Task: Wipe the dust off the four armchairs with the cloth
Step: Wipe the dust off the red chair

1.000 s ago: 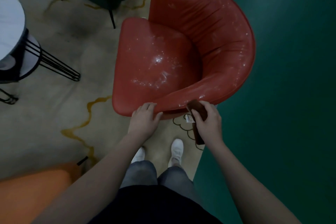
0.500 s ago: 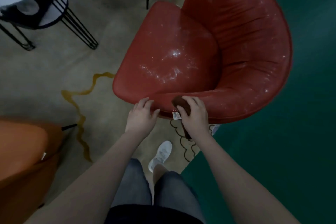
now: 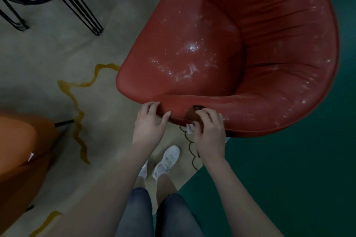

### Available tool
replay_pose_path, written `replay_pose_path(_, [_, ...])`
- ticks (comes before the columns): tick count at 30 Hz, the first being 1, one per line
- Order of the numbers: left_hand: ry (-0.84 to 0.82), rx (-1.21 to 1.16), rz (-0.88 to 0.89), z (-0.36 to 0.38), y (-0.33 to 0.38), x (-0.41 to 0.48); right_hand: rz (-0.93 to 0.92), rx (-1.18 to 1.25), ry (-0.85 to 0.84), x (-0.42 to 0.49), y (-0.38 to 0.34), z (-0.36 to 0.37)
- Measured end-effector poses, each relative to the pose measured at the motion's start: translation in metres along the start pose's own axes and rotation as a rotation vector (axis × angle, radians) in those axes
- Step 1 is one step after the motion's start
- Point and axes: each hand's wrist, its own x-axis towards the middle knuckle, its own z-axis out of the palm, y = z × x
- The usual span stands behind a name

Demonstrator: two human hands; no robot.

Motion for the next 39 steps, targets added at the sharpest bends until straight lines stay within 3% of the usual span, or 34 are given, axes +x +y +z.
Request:
replay_pose_path(6, [0.007,-0.027,0.015,0.000,-0.003,0.002,0.216,0.043,0.202,-0.003,0.013,-0.010])
replay_pose_path(12, [0.040,-0.012,0.026,0.001,-0.003,0.000,0.064,0.087,0.081,0.000,-0.021,0.018])
replay_pose_path(17, [0.052,-0.021,0.050,0.005,-0.006,0.000,0.263,0.100,0.197,-0.008,0.020,-0.010])
replay_pose_path(21, [0.039,-0.034,0.042,0.005,-0.004,-0.001,0.408,0.237,0.328,0.002,0.012,-0.014])
replay_pose_path(24, [0.049,-0.026,0.054,0.005,-0.003,-0.002,0.297,0.291,0.330,0.011,-0.014,0.002])
replay_pose_path(28, [0.071,-0.035,0.063,0.006,-0.005,-0.001,0.110,0.093,0.238,0.007,-0.018,0.024])
replay_pose_path(36, [0.079,-0.066,0.058,0.011,-0.008,-0.002,0.319,0.009,0.446,0.001,0.032,-0.007])
replay_pose_path(39, [0.088,-0.071,0.051,0.013,-0.007,-0.002,0.182,0.065,0.394,0.017,0.012,0.001])
